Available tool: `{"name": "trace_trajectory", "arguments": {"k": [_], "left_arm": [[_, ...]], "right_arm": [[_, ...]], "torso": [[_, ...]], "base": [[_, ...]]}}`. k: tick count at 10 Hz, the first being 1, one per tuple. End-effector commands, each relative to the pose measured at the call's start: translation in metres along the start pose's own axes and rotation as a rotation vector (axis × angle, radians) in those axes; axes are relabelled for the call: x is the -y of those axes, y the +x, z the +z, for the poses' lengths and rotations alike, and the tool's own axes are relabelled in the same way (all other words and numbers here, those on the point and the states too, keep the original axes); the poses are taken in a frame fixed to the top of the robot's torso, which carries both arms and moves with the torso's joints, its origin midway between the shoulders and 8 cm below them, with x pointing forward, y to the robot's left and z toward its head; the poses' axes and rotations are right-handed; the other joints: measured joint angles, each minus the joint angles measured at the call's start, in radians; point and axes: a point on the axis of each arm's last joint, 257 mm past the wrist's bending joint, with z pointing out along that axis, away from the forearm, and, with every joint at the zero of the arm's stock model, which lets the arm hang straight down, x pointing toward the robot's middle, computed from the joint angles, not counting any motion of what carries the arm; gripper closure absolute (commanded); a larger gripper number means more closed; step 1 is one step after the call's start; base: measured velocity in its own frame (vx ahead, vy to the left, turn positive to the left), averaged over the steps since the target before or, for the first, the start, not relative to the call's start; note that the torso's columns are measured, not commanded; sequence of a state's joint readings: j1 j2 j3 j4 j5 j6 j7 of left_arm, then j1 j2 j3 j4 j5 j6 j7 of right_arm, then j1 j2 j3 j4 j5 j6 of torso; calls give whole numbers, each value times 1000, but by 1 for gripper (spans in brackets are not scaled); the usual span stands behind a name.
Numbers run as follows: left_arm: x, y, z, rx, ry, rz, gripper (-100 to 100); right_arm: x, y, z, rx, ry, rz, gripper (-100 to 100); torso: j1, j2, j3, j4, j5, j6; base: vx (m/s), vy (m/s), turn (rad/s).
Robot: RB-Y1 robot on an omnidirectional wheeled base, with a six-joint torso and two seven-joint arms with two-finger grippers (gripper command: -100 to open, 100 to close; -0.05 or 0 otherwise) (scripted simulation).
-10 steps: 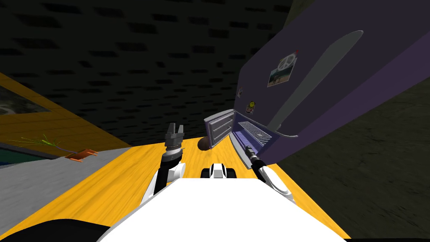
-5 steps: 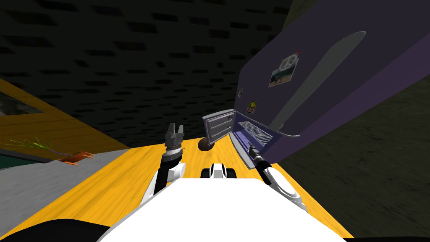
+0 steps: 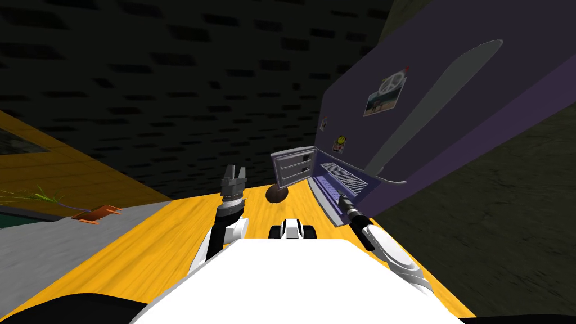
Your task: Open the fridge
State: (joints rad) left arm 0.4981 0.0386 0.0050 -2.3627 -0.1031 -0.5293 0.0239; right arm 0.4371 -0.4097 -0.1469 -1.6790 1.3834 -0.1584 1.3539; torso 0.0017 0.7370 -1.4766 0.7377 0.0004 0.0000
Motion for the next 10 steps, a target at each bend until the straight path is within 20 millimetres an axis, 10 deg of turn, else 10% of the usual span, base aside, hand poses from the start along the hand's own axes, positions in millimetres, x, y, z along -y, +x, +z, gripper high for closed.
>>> {"name": "trace_trajectory", "arguments": {"k": [1,4,5,10], "left_arm": [[0,0,0,0,0,0,0],[0,0,0,0,0,0,0],[0,0,0,0,0,0,0],[0,0,0,0,0,0,0]], "right_arm": [[13,20,-9,10,0,0,-100],[21,31,-13,15,0,-5,-100],[22,31,-13,17,0,-3,0],[22,31,-13,17,0,-3,0]], "torso": [[2,0,0,0,1,0],[-2,1,1,0,-1,0],[-5,2,2,1,-1,0],[-1,1,0,0,0,0]], "base": [[38,105,-33],[34,80,-21],[4,10,1],[0,0,0]]}}
